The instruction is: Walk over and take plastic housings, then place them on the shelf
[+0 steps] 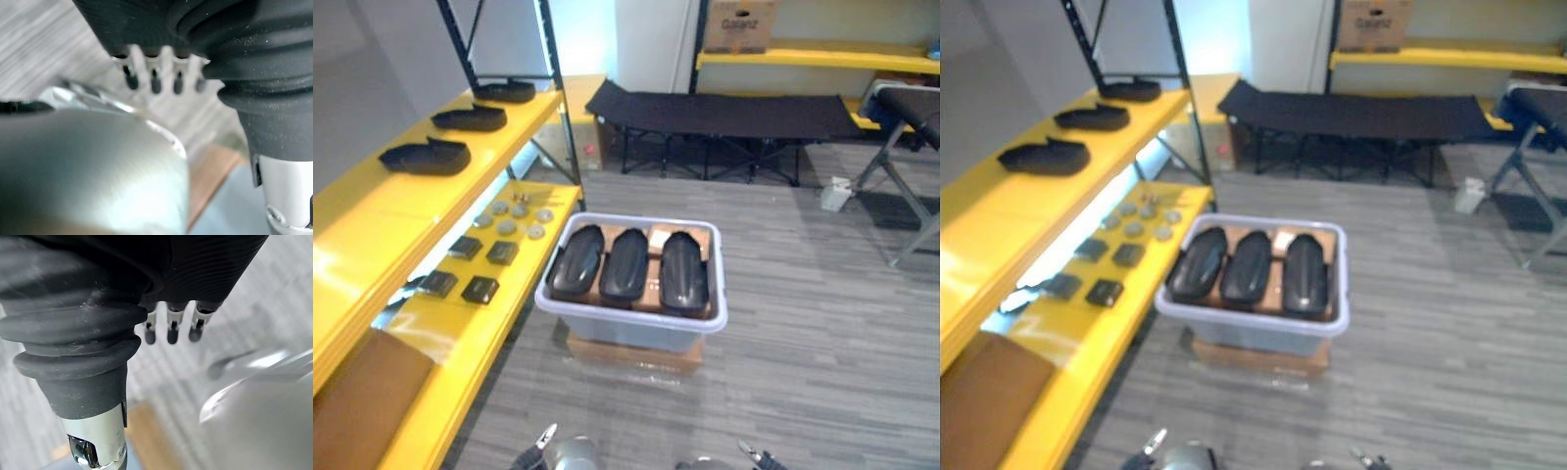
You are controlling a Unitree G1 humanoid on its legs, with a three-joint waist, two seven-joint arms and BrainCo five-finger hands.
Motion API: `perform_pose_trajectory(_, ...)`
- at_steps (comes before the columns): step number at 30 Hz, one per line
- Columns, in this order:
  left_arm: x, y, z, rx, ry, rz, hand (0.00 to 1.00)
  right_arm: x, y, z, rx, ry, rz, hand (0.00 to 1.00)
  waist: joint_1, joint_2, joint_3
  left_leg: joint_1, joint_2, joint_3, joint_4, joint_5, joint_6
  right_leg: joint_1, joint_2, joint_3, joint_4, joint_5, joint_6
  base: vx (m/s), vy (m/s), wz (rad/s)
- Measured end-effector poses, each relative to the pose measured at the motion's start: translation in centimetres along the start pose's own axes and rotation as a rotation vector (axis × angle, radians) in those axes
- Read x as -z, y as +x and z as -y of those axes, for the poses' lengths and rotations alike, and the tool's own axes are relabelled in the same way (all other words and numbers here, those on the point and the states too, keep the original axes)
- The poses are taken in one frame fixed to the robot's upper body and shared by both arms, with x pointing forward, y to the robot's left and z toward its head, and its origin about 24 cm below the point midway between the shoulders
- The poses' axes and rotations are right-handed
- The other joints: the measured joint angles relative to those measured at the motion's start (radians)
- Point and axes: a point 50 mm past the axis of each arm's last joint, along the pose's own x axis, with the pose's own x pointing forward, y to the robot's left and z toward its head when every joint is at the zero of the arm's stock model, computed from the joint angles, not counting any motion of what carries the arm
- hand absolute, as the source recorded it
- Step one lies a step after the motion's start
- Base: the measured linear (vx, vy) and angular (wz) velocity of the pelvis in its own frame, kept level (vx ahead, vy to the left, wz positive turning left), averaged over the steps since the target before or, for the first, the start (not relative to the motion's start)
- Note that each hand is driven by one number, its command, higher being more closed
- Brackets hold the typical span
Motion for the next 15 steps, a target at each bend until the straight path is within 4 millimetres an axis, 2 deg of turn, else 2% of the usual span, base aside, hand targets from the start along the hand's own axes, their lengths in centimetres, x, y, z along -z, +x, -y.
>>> perform_pose_trajectory(1, 0.0, 0.0, 0.0, -0.001, 0.002, -0.002, 0.00, 0.0, 0.0, 0.1, 0.003, 0.006, 0.002, 0.00, -0.002, 0.001, 0.000, 0.000, -0.006, -0.003, -0.052, 0.029, 0.002, 0.001, -0.001, -0.002, -0.004, -0.002, 0.005, 0.27, 0.117, 0.20)
perform_pose_trajectory(2, 0.3, 0.0, -0.1, -0.004, 0.002, -0.012, 0.00, 0.1, -0.1, 0.5, 0.014, 0.015, 0.005, 0.00, -0.006, 0.010, -0.001, -0.001, -0.027, -0.027, -0.180, 0.168, 0.000, 0.001, -0.002, -0.007, -0.004, -0.014, 0.025, 0.22, 0.160, 0.11)
perform_pose_trajectory(3, 0.4, 0.0, -0.5, -0.015, 0.005, -0.018, 0.00, 0.6, -0.2, 0.5, 0.020, 0.019, -0.002, 0.00, -0.003, -0.007, 0.005, 0.016, -0.052, -0.044, -0.214, 0.250, 0.023, 0.007, -0.022, 0.001, 0.006, -0.028, 0.046, 0.31, 0.226, 0.14)
perform_pose_trajectory(4, 0.2, 0.0, -0.9, -0.027, 0.025, -0.017, 0.00, 0.8, -0.2, 0.1, 0.014, 0.019, -0.004, 0.00, -0.004, -0.022, -0.001, 0.027, -0.074, -0.048, -0.240, 0.255, 0.024, 0.008, -0.038, 0.000, 0.009, -0.034, 0.058, 0.24, 0.188, 0.16)
perform_pose_trajectory(5, -0.3, 0.0, -1.7, -0.049, 0.095, -0.008, 0.00, 1.7, -0.3, -0.2, 0.017, 0.014, -0.026, 0.00, -0.006, -0.060, -0.002, 0.051, -0.116, -0.045, -0.302, 0.262, 0.037, 0.003, -0.074, -0.002, 0.007, -0.049, 0.078, 0.19, 0.158, 0.16)
perform_pose_trajectory(8, -1.2, -0.1, -2.2, -0.071, 0.188, 0.014, 0.00, 1.8, -0.2, -1.0, -0.004, 0.000, -0.024, 0.00, 0.000, -0.100, -0.012, 0.104, -0.199, -0.012, -0.435, 0.289, 0.063, -0.025, -0.146, -0.001, 0.030, -0.072, 0.116, 0.17, 0.151, -0.05)
perform_pose_trajectory(10, -1.6, -0.1, -1.9, -0.080, 0.216, 0.032, 0.00, 1.4, -0.1, -1.6, -0.039, -0.067, 0.006, 0.00, 0.000, -0.106, -0.016, 0.133, -0.241, 0.004, -0.475, 0.290, 0.085, -0.020, -0.185, 0.000, 0.037, -0.065, 0.146, 0.18, 0.140, -0.12)
perform_pose_trajectory(12, -2.0, -0.1, -1.5, -0.078, 0.224, 0.055, 0.00, 0.9, 0.0, -2.8, -0.100, -0.160, 0.030, 0.00, 0.001, -0.100, -0.012, 0.133, -0.258, 0.012, -0.475, 0.285, 0.093, -0.022, -0.201, 0.000, 0.029, -0.052, 0.164, 0.17, 0.148, -0.14)
perform_pose_trajectory(13, -2.9, -0.1, -0.7, -0.062, 0.246, 0.085, 0.00, -0.2, 0.1, -4.5, -0.206, -0.319, 0.082, 0.00, 0.000, -0.093, -0.008, 0.122, -0.266, 0.021, -0.476, 0.278, 0.103, -0.027, -0.206, -0.002, 0.007, -0.027, 0.171, 0.12, 0.103, -0.10)
perform_pose_trajectory(15, -3.3, 0.0, -0.1, -0.051, 0.268, 0.101, 0.00, -1.2, -0.1, -7.1, -0.332, -0.502, 0.150, 0.00, 0.000, -0.095, -0.006, 0.115, -0.264, 0.024, -0.476, 0.278, 0.103, -0.029, -0.202, -0.016, -0.008, -0.006, 0.172, 0.10, 0.055, -0.07)
